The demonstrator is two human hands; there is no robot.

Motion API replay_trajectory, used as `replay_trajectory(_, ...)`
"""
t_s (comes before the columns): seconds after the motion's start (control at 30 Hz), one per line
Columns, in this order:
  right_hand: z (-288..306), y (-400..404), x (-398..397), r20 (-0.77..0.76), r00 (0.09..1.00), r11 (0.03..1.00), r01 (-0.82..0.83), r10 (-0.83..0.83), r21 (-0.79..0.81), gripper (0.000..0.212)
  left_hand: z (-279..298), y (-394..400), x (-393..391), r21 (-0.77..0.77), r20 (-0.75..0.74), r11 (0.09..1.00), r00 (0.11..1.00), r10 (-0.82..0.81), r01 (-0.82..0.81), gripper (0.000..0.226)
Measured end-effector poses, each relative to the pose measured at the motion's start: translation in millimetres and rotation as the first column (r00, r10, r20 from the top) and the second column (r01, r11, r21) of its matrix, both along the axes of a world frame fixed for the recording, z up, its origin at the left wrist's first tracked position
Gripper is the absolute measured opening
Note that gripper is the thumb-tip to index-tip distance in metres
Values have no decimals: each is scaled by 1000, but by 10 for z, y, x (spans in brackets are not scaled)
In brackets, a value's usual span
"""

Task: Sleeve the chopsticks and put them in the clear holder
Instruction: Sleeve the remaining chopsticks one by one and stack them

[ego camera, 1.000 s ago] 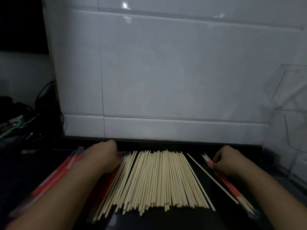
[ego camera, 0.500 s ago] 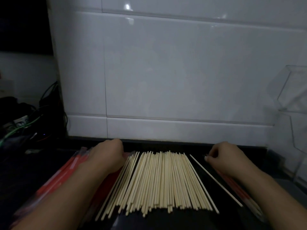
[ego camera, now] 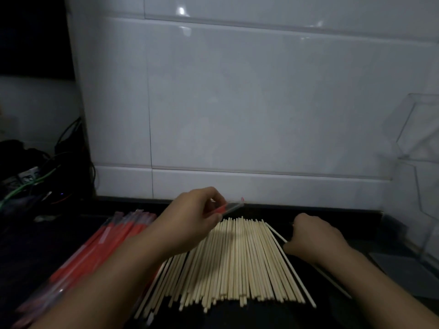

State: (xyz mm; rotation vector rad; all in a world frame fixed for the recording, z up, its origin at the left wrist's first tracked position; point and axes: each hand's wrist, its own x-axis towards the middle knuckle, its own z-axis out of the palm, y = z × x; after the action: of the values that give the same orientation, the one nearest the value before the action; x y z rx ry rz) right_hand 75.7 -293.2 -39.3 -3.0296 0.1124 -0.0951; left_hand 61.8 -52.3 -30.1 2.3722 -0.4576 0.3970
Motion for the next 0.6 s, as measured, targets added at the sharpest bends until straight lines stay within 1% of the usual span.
replay_trajectory(0.03,21,-18,-7,19,1000,1000,22,-22,15,21,-3,7,5,-7,-17,1000,1000,-8,8,15)
replay_trajectory(0.07,46,-46,-16,71,997,998,35,-39,51,22,-1,14,7,-19,-30,1000,999,-13,13,15)
replay_trajectory(0.1,68,-73,-21,137,989,992,43,-59,119,21,3,22,9,-36,-38,999,999,-17,16,13)
replay_trajectory(0.13,87,-99,-31,233,971,976,9,-61,219,18,10,24,8,-53,-43,998,999,-23,20,11)
replay_trajectory(0.17,113,-107,-41,325,944,934,-60,-62,353,10,16,28,5,-68,-44,997,999,-28,25,9)
replay_trajectory(0.2,138,-100,-63,411,909,852,-163,-66,498,3,21,27,2,-80,-41,996,999,-32,29,8)
replay_trajectory(0.23,167,-76,-98,466,880,737,-258,-87,625,13,25,28,1,-88,-35,996,999,-36,33,7)
replay_trajectory(0.27,203,-49,-141,486,868,607,-330,-107,723,20,32,25,-2,-96,-27,995,999,-42,39,7)
replay_trajectory(0.3,227,-23,-168,477,869,465,-371,-132,804,22,36,24,-5,-105,-22,993,998,-51,48,7)
replay_trajectory(0.37,277,60,-223,385,910,176,-359,-150,917,24,53,30,-10,-145,-21,987,997,-75,71,8)
replay_trajectory(0.4,301,109,-250,339,931,33,-337,-135,941,25,66,35,-15,-171,-26,982,996,-87,81,9)
replay_trajectory(0.43,301,131,-251,318,940,-82,-328,-121,941,24,77,40,-21,-193,-33,977,995,-98,90,10)
replay_trajectory(0.47,307,160,-266,312,944,-152,-326,-108,933,23,87,43,-26,-210,-39,973,993,-108,98,10)
replay_trajectory(0.5,297,175,-271,315,944,-186,-329,-101,926,21,96,44,-32,-221,-44,970,992,-117,104,10)
replay_trajectory(0.57,280,203,-289,317,942,-202,-334,-112,921,14,106,38,-46,-225,-56,968,990,-130,114,11)
replay_trajectory(0.6,279,217,-304,319,940,-198,-338,-122,920,15,108,32,-54,-227,-63,967,989,-134,117,11)
